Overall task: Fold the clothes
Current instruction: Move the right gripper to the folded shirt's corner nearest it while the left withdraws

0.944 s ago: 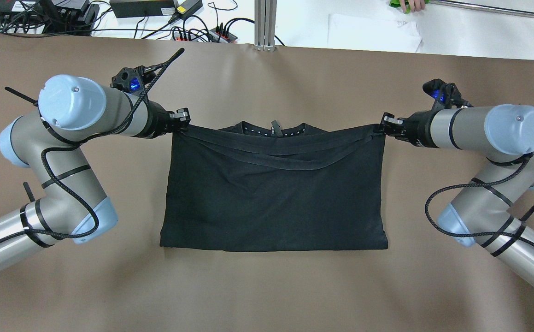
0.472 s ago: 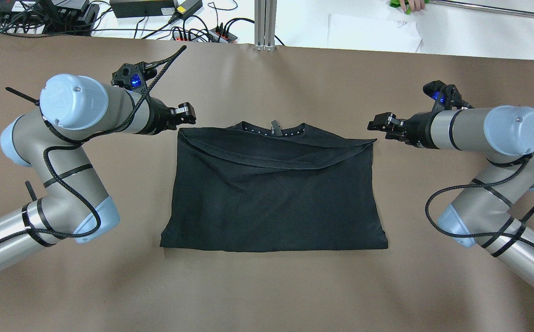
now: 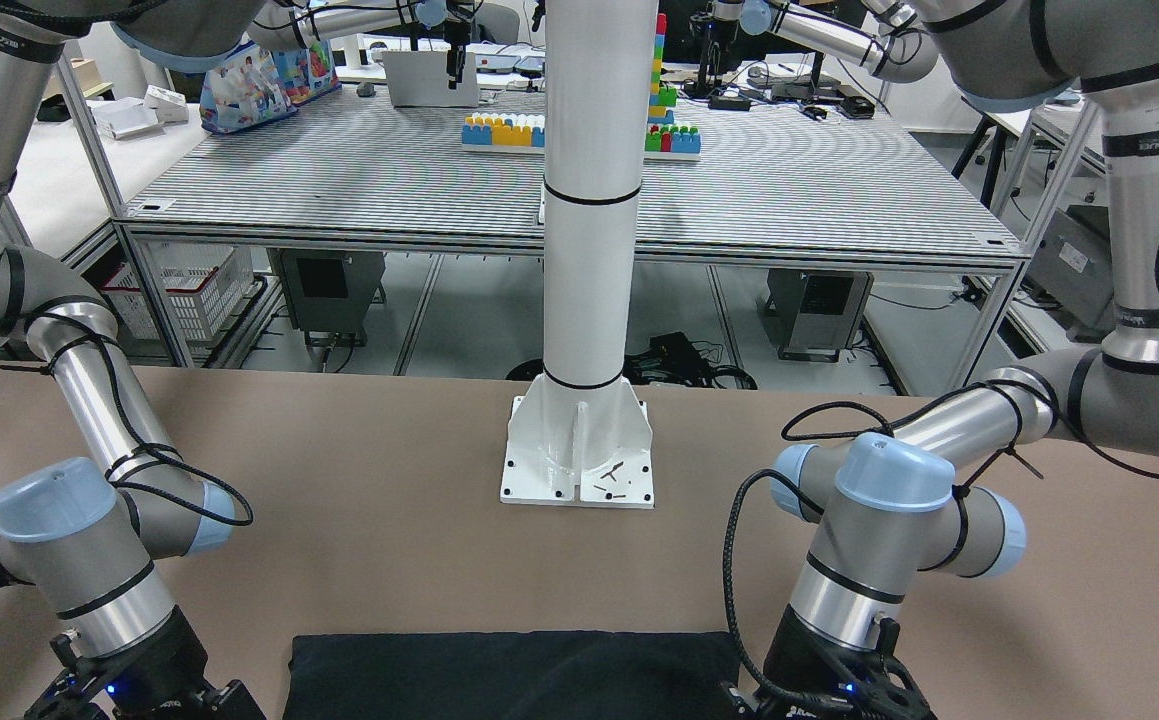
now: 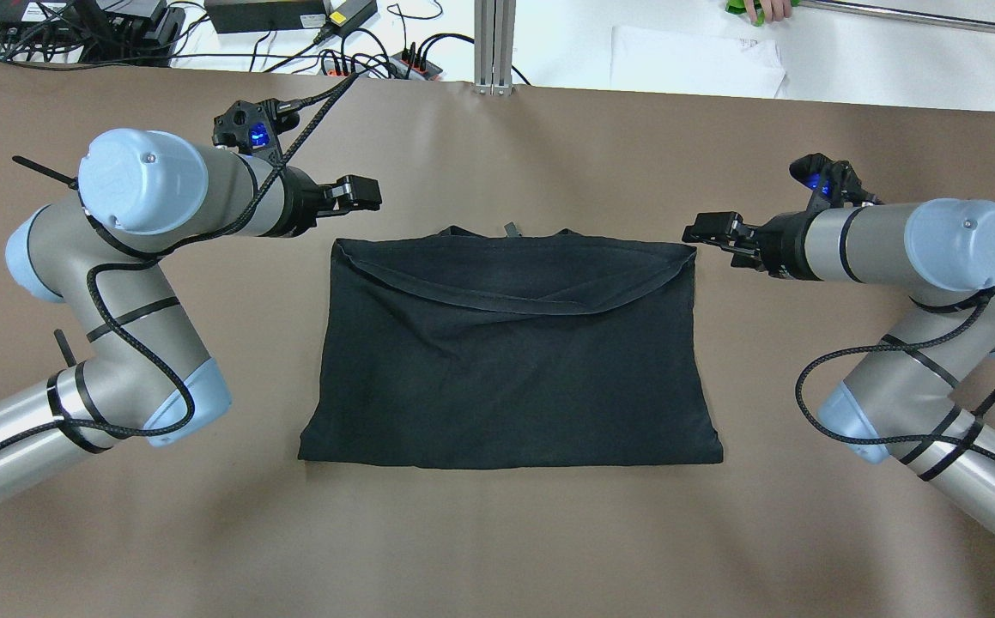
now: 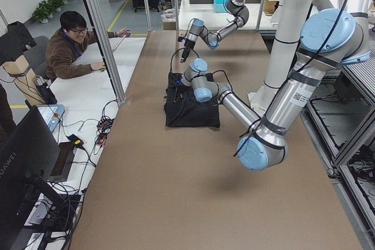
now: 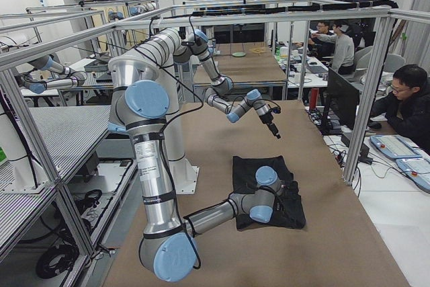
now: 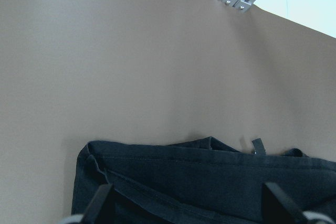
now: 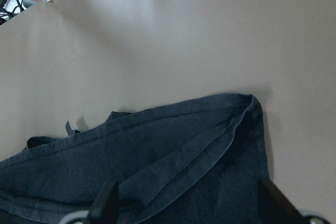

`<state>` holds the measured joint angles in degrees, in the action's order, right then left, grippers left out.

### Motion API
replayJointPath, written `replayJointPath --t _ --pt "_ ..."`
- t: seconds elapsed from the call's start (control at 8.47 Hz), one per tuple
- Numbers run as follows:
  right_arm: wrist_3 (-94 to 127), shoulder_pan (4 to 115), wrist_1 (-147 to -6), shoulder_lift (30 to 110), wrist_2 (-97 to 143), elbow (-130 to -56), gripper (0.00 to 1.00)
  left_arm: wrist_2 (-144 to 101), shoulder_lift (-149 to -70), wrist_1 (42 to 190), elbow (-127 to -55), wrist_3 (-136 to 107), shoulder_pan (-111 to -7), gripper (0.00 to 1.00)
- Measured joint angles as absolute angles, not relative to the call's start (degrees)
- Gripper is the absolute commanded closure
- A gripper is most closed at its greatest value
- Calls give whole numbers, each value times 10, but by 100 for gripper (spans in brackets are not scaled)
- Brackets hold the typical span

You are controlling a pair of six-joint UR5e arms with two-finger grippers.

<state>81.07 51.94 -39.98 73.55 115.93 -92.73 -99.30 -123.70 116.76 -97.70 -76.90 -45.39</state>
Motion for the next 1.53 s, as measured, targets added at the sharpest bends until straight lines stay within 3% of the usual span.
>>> replayJointPath --t 0.47,1.3,1.42,1.53 --pt "848 481 -403 809 1211 -966 6 -986 -1239 1163 -996 -768 -456 0" --pt "928 382 -396 854 1183 -970 7 -966 -1238 1162 -994 -767 -453 0" --pt "933 367 -396 855 1167 -970 16 -964 -1237 1162 -994 -767 -452 0" --pt "936 358 -396 855 1157 -971 57 -961 -1237 1161 -994 -766 -451 0"
